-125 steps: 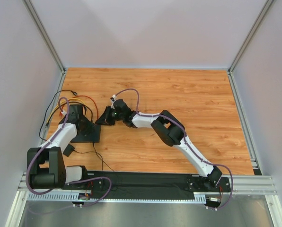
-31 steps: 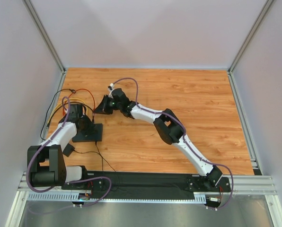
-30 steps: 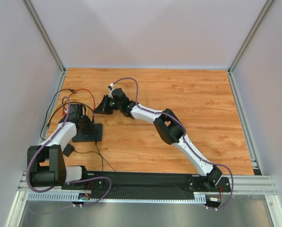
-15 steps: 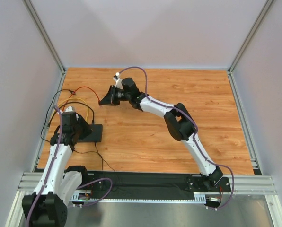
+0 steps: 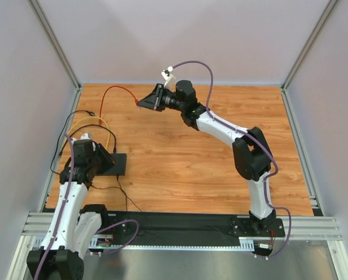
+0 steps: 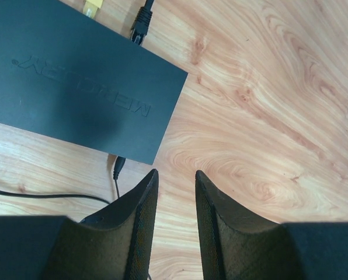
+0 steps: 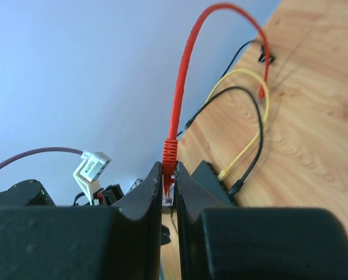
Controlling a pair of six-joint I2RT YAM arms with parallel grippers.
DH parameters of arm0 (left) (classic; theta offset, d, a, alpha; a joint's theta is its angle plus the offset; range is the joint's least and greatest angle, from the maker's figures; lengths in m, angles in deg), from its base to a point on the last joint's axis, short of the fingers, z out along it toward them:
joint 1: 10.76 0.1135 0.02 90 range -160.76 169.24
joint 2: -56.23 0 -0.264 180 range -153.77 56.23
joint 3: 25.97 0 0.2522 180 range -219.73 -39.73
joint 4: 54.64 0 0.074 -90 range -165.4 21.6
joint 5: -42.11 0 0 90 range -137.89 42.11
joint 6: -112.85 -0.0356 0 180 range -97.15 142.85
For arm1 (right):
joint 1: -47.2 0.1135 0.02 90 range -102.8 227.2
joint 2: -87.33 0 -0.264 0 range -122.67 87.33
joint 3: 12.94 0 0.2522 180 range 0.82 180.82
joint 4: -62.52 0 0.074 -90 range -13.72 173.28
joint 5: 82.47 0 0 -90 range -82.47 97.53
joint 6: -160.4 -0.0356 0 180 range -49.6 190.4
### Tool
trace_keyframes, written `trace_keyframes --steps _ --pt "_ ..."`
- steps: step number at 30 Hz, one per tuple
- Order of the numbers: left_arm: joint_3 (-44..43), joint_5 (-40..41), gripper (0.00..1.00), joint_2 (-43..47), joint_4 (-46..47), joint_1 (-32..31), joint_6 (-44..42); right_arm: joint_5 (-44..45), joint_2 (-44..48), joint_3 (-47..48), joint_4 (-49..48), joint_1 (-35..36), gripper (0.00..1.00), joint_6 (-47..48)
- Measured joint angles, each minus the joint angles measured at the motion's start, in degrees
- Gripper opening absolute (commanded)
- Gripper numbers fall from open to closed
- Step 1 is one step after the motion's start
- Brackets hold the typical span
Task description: Pull the plug from the switch port
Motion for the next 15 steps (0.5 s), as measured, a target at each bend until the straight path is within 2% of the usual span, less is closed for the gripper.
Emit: trace_keyframes --steps 4,8,15 --pt "-0.1 -0.2 0.4 -2.4 0.0 0.0 0.6 2.6 3.0 -2.4 0.7 -2.0 0.0 3.4" --pt "0.0 -0.3 0.41 -2.6 0.1 0.0 1.2 4.1 8.3 -9.0 0.5 -5.0 0.0 4.0" --pt "0.1 -0.5 0.41 -3.4 1.0 0.0 1.7 4.6 14.7 -17.5 -0.7 -17.0 0.0 2.4"
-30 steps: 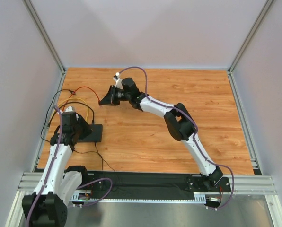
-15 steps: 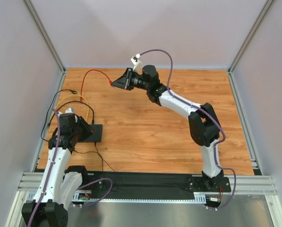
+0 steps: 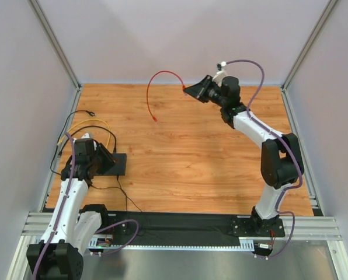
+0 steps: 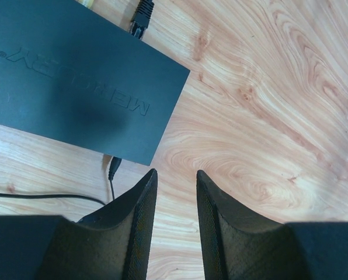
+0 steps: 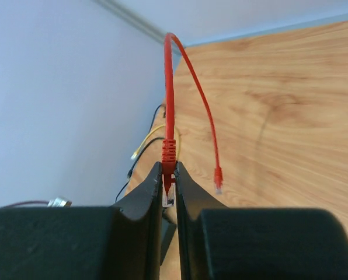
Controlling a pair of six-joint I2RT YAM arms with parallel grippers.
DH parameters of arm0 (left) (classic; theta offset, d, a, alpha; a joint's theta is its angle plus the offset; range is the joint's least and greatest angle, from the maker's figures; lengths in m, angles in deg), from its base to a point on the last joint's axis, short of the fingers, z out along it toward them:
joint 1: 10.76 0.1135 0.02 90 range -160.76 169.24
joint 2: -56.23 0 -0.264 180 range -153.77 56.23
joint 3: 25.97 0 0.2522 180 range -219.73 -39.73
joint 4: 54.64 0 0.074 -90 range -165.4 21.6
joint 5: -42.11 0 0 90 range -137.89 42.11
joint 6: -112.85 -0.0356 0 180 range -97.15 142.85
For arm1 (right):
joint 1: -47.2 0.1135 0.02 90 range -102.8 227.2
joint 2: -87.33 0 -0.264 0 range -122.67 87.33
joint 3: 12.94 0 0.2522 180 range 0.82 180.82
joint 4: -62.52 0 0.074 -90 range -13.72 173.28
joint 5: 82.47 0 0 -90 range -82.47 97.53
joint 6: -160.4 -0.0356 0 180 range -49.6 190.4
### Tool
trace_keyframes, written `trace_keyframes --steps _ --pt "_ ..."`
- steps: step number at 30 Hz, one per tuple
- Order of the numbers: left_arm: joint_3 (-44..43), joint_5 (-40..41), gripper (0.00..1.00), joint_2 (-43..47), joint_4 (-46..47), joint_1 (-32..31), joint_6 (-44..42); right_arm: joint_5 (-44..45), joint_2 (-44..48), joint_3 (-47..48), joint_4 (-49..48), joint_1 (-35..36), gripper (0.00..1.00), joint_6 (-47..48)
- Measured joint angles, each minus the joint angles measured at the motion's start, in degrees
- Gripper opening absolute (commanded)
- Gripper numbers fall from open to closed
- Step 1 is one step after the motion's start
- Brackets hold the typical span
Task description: Pull the plug from the switch port
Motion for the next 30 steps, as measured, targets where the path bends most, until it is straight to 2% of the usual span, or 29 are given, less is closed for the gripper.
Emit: trace_keyframes --steps 7,11,14,17,18,20,21,27,30 --pt "1.0 -0.8 0.43 0.9 0.6 0.0 0.3 0.3 3.0 -11.0 2.5 -15.2 0.01 -1.5" --pt "1.4 -0.7 0.43 1.7 0.7 0.0 0.3 4.3 2.6 -14.3 9.7 -23.2 0.02 -0.2" --pt "1.4 -0.9 0.42 1.0 1.0 0.0 0.6 8.2 1.6 -14.3 14.8 -26.3 0.05 1.4" --pt "1.6 -1.2 0.41 -0.6 2.0 0.0 1.2 11.6 0.1 -13.8 20.3 -27.0 0.17 3.9" --pt "1.6 -1.4 0.41 -1.1 2.3 0.0 1.4 12.4 -0.3 -13.6 21.7 -27.0 0.28 4.4" --pt "1.8 -1.6 0.41 -1.7 2.7 0.0 1.8 13.9 -0.8 -13.3 24.7 -27.1 0.38 5.8" --pt "1.9 -1.5 0.41 -1.9 2.9 0.0 1.9 14.4 -0.8 -13.1 25.9 -27.1 0.46 6.7" --pt "1.9 0.5 0.42 -1.8 2.7 0.0 2.9 17.9 0.1 -10.8 30.1 -25.0 0.64 11.6" --pt "1.8 2.7 0.41 -1.9 1.7 0.0 3.4 17.8 1.4 -7.4 31.2 -19.2 0.64 14.2"
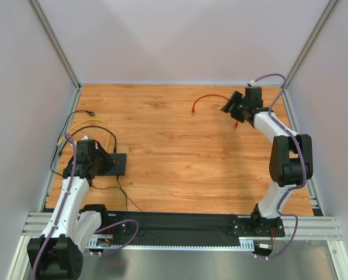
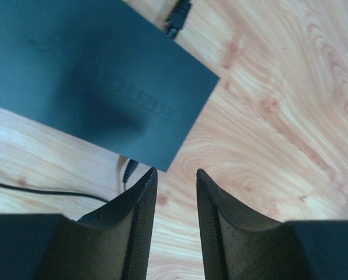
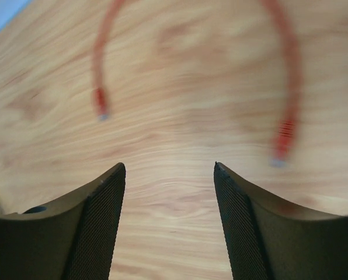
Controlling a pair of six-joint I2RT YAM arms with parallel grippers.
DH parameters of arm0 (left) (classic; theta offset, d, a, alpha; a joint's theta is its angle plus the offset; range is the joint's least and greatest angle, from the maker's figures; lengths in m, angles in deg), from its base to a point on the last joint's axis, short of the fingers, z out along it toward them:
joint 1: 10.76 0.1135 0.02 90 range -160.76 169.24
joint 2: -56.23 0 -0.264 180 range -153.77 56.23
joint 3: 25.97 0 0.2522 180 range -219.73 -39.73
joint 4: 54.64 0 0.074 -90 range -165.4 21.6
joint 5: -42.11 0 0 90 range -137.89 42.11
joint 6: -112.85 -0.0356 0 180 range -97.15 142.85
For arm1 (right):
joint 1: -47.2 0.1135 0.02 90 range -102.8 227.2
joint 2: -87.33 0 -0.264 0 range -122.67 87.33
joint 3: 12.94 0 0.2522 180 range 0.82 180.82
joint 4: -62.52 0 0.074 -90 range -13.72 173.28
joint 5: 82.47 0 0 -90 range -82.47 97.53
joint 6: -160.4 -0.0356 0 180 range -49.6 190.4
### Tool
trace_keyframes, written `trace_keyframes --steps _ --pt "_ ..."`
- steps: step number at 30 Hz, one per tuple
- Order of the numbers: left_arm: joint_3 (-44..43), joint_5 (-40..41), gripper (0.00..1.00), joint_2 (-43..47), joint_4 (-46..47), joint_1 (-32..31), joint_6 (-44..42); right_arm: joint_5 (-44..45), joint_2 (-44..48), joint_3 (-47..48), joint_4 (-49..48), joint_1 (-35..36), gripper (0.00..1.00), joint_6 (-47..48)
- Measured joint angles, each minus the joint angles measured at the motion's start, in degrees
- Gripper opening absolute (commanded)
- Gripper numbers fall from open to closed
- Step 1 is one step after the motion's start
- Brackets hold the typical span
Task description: Pull the plug from the switch port
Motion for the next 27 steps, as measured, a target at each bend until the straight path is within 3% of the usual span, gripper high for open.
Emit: trace_keyframes --steps 5,14,18,23,27 --pt "-1.3 3.4 0.38 -3.1 -2.1 0.0 0.8 -8.7 -3.8 12.4 -5.2 16.0 0.62 1.9" --pt "-2.6 7.2 0.33 -10.0 -2.4 0.2 1.7 -17.6 -24.6 35.1 -6.7 40.7 0.59 4.0" --pt "-2.6 7.6 0.33 -12.5 -2.2 0.9 1.7 -20.1 -33.2 42.4 -5.1 45.2 0.56 2.8" --pt "-2.6 7.5 0.34 -13.8 -1.1 1.9 1.6 -22.4 -38.9 46.4 -2.6 45.0 0.55 0.9" --pt "-2.6 6.9 0.34 -14.7 -0.2 2.3 1.6 -23.6 -41.9 49.9 -2.0 44.1 0.47 -1.0"
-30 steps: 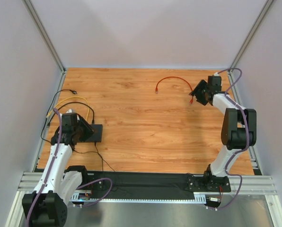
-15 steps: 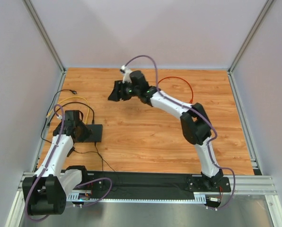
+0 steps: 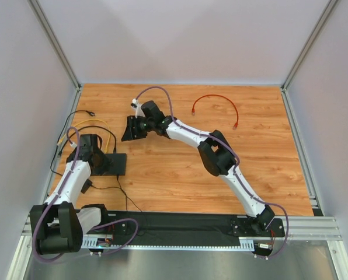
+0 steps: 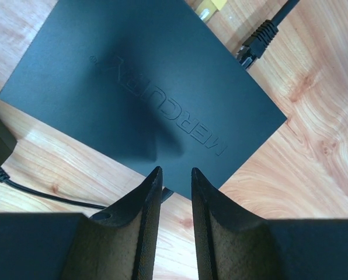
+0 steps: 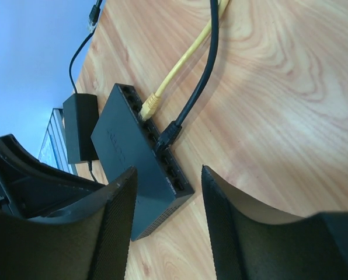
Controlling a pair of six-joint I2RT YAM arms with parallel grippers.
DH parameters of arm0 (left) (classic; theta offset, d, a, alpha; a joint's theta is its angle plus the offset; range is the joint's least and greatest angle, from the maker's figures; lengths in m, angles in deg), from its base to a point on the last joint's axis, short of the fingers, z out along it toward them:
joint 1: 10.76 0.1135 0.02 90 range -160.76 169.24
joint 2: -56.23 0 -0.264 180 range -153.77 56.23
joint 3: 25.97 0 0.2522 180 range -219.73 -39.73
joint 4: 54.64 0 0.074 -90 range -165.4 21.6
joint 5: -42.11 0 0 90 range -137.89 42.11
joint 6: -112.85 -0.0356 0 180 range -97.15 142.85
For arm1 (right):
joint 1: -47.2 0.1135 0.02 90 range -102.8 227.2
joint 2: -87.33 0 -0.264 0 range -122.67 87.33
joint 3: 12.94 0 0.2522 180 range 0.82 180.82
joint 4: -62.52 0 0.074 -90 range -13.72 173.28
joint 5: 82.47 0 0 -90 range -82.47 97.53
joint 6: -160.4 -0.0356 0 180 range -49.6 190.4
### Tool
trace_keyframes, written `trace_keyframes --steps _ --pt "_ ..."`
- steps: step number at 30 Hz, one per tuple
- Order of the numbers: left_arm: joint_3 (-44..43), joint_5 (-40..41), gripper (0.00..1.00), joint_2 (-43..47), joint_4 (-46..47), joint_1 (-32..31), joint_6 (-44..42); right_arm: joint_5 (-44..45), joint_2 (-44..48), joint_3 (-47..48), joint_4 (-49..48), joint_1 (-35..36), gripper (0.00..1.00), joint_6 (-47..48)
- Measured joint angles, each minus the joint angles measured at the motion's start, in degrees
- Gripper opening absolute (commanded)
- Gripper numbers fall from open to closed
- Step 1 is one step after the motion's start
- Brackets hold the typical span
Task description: Pull the plug from the switch port
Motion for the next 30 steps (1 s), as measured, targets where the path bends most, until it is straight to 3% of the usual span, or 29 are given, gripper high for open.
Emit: trace_keyframes --steps 11,18,25,30 --pt "0.0 -3.0 0.36 2.2 0.0 0.0 -0.3 -2.4 -7.6 7.3 -0.3 0.3 0.4 -4.7" --pt "0.0 -3.3 0.36 6.4 -1.7 0.0 -0.3 -3.7 -9.9 7.7 -0.1 1.6 0.28 -6.7" --pt "-0.8 -3.0 0.34 7.6 -3.2 0.0 -0.6 -6.7 -8.6 2.7 -1.9 2.6 0.16 -7.4" --pt "-0.9 -2.6 0.34 7.3 -3.5 0.0 -0.8 -6.8 -6.4 -0.3 -0.9 3.2 0.18 -5.5"
